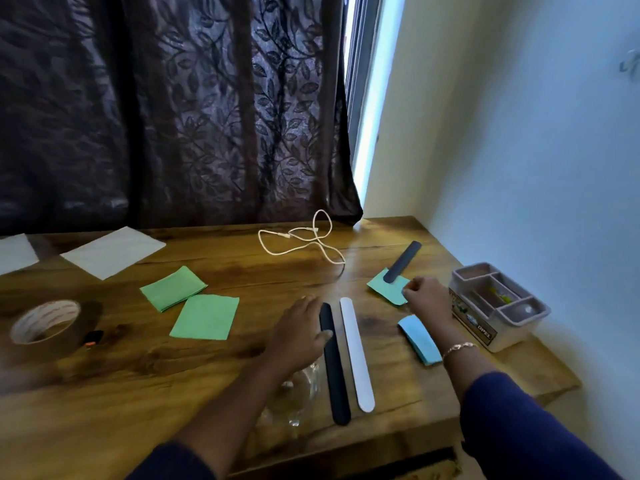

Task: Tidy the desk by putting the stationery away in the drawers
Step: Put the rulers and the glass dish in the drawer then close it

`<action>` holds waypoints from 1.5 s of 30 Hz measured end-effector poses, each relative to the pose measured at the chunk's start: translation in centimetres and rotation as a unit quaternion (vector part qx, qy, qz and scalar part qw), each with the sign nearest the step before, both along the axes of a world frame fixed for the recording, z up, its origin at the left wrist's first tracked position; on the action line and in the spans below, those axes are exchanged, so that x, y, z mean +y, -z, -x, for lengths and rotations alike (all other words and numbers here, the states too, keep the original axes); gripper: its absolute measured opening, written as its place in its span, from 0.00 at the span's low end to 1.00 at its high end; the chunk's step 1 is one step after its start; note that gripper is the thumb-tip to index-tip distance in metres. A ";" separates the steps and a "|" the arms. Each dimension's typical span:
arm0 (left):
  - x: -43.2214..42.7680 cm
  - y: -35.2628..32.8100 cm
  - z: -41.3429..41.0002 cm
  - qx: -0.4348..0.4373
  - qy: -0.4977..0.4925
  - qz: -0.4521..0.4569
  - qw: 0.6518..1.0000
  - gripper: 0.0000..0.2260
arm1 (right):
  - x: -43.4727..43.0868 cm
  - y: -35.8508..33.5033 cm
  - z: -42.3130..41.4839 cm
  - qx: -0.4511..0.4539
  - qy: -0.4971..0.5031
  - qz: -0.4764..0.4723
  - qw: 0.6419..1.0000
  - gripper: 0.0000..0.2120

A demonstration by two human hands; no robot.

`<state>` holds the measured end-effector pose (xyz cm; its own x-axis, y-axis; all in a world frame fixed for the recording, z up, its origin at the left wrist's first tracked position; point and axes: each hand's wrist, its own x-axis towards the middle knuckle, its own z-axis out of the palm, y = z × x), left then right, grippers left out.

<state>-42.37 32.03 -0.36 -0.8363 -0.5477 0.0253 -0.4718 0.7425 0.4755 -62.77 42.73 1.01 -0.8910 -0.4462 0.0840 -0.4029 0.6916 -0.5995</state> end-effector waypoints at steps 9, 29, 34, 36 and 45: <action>-2.6 0.2 9.1 -0.088 0.123 0.029 0.988 0.31 | -4.6 0.2 7.3 -0.053 0.043 -0.056 0.996 0.07; -4.8 2.6 16.1 -0.122 0.152 0.029 0.980 0.34 | -10.0 2.8 13.7 -0.131 0.115 -0.058 0.983 0.09; -5.2 2.5 15.9 -0.116 0.150 0.019 0.982 0.33 | -8.1 1.2 13.7 -0.205 0.122 0.092 0.967 0.13; -5.6 2.3 15.9 -0.106 0.144 -0.002 0.984 0.29 | -6.6 -0.2 11.9 -0.238 0.099 0.151 0.954 0.12; -6.2 2.7 12.1 0.027 0.048 -0.074 0.996 0.21 | 0.5 1.2 -1.0 -0.357 -0.044 0.071 0.930 0.08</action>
<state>-54.49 25.86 -3.02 -0.8848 -0.4659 -0.0037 -0.3730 0.7035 0.6049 -61.77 43.23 -0.18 -0.7032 -0.5488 -0.4519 0.0821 0.5687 -0.8185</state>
